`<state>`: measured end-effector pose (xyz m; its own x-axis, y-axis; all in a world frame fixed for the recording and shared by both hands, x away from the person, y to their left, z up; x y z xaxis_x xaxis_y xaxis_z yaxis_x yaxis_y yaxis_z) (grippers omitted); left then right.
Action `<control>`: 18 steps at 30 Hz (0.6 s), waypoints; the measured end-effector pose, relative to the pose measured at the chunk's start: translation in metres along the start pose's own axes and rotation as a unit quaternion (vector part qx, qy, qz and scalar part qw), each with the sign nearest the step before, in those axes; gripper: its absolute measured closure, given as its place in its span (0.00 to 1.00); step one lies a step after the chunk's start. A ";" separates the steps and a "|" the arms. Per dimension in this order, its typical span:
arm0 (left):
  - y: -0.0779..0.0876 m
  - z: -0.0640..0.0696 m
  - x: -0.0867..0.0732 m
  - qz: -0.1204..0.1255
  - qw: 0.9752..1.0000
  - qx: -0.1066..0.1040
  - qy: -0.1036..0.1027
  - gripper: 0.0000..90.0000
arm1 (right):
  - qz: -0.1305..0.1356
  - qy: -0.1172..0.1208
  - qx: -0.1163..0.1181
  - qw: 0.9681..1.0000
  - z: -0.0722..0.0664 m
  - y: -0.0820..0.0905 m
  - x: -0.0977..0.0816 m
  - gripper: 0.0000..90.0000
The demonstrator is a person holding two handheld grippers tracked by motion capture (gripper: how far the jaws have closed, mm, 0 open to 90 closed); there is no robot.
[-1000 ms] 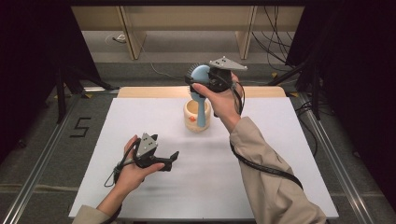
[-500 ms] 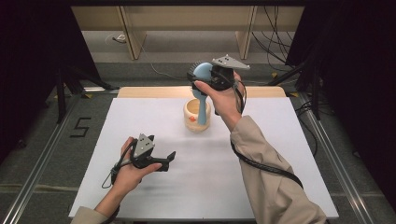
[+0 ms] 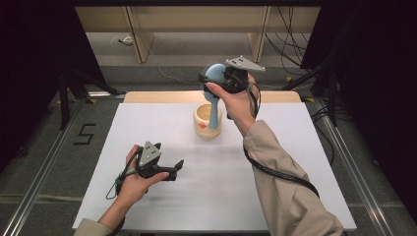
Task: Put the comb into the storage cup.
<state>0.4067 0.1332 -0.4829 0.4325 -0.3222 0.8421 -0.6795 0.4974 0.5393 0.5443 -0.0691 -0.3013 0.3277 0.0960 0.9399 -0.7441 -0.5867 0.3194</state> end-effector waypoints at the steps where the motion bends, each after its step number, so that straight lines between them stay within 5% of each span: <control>1: 0.000 0.000 0.000 0.001 1.000 -0.001 0.000 0.00 | 0.001 0.000 -0.001 1.000 0.000 0.000 0.000 0.23; 18: 0.000 -0.001 0.000 0.000 1.000 0.001 -0.001 0.00 | 0.013 -0.007 -0.010 1.000 0.005 -0.001 0.008 0.23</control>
<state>0.4070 0.1341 -0.4825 0.4318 -0.3236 0.8419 -0.6810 0.4951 0.5396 0.5505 -0.0718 -0.2942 0.3154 0.0699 0.9464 -0.7640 -0.5729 0.2969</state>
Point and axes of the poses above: each handheld gripper's, and its own axes: y roughly backward along the jaws, x roughly out of its top, z roughly to its right, the point moved 5 cm from there along -y, roughly forward along the jaws, and after that the axes turned 9 degrees about -z, right-handed, at the moved point
